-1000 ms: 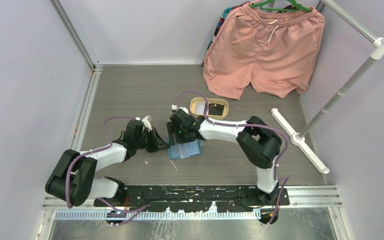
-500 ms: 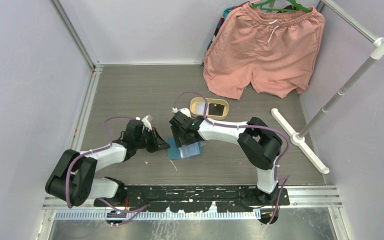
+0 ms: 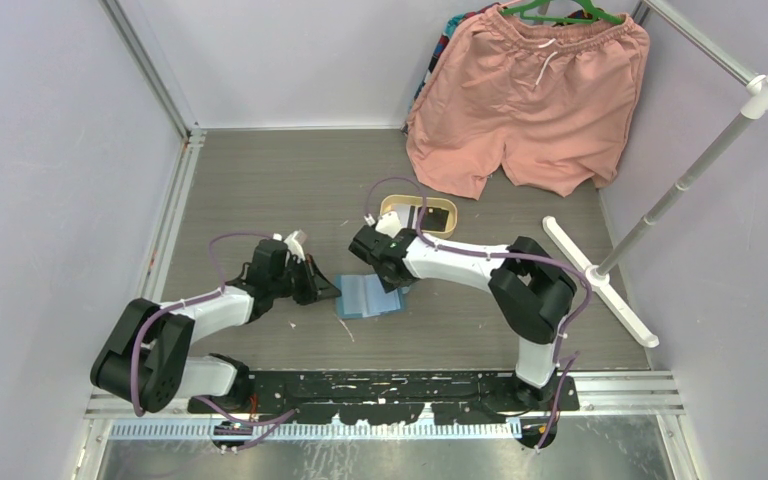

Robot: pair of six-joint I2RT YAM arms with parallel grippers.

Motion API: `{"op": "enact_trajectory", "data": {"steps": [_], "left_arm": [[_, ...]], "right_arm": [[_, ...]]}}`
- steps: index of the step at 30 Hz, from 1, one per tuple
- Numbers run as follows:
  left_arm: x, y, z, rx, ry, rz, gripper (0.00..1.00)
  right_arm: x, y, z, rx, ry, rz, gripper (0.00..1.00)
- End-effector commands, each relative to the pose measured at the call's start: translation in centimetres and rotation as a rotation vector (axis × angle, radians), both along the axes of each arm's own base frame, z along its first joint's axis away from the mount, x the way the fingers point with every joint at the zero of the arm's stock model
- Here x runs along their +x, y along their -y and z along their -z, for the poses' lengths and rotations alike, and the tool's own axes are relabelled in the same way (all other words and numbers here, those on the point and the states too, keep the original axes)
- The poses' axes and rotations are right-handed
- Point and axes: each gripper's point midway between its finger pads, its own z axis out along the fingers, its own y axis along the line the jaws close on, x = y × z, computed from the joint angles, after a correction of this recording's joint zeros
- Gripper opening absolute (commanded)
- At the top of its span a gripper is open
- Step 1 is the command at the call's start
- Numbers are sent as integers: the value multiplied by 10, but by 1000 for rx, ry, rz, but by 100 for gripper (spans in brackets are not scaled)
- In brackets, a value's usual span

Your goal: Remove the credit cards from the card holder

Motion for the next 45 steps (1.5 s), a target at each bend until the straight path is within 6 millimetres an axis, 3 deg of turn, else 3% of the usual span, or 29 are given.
{"op": "enact_trajectory", "data": {"steps": [1, 4, 8, 11, 18, 22, 33, 45], "left_arm": [[11, 2, -12, -1, 72, 16, 0], [11, 1, -11, 5, 73, 12, 0], [12, 2, -13, 2, 78, 14, 0], [13, 2, -17, 4, 84, 16, 0], [17, 3, -27, 14, 95, 26, 0], [17, 1, -27, 36, 87, 22, 0], [19, 1, -15, 57, 43, 30, 0], [18, 1, -14, 61, 32, 32, 0]], "right_arm": [[21, 29, -54, -99, 167, 64, 83], [24, 23, -72, -10, 180, 56, 83], [17, -19, -93, 328, 131, -33, 81], [16, -46, -104, 424, 112, -85, 78], [11, -100, -85, 412, 57, -180, 79], [-6, -121, -76, 443, 20, -237, 79], [-58, -119, -33, 343, 40, -411, 80], [-53, -120, -25, 282, 99, -441, 79]]}}
